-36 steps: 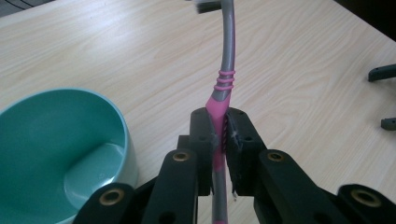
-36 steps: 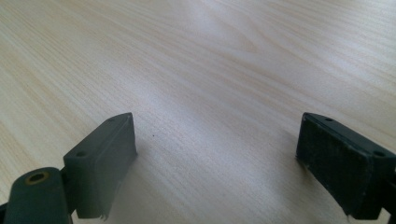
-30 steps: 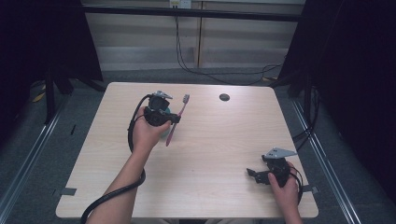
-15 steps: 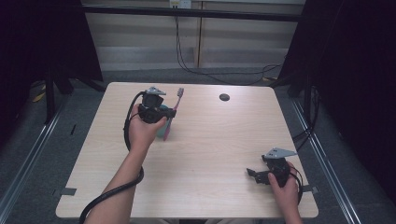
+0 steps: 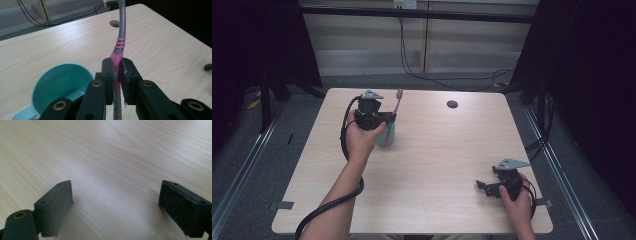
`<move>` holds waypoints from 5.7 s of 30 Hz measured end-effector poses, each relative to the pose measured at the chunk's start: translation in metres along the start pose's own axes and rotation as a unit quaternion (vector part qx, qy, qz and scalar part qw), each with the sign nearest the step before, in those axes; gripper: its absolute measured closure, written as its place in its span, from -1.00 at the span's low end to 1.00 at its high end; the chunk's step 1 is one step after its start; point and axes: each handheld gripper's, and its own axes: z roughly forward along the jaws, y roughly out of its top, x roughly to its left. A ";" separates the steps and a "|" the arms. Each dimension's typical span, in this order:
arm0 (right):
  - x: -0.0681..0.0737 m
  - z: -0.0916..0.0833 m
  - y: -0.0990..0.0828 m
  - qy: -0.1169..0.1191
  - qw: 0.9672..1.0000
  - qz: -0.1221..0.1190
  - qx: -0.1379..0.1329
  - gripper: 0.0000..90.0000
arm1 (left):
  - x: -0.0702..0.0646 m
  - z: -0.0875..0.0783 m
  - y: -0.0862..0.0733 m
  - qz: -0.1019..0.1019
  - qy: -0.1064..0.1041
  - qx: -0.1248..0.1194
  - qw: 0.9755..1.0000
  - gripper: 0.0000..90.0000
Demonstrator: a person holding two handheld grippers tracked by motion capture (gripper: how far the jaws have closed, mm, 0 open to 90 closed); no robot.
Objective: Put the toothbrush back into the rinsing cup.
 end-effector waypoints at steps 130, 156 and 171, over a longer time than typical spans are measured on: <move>0.000 0.000 0.000 0.000 1.000 0.001 0.000 -0.75 | 0.057 0.029 -0.002 -0.018 0.072 -0.055 0.996 0.82; 0.000 0.000 0.000 0.001 1.000 0.001 0.000 -0.75 | 0.059 0.040 -0.035 -0.037 0.073 -0.034 0.996 0.82; 0.000 0.000 0.000 0.000 1.000 0.001 0.000 -0.75 | 0.058 0.045 -0.041 -0.035 0.076 -0.021 0.996 0.81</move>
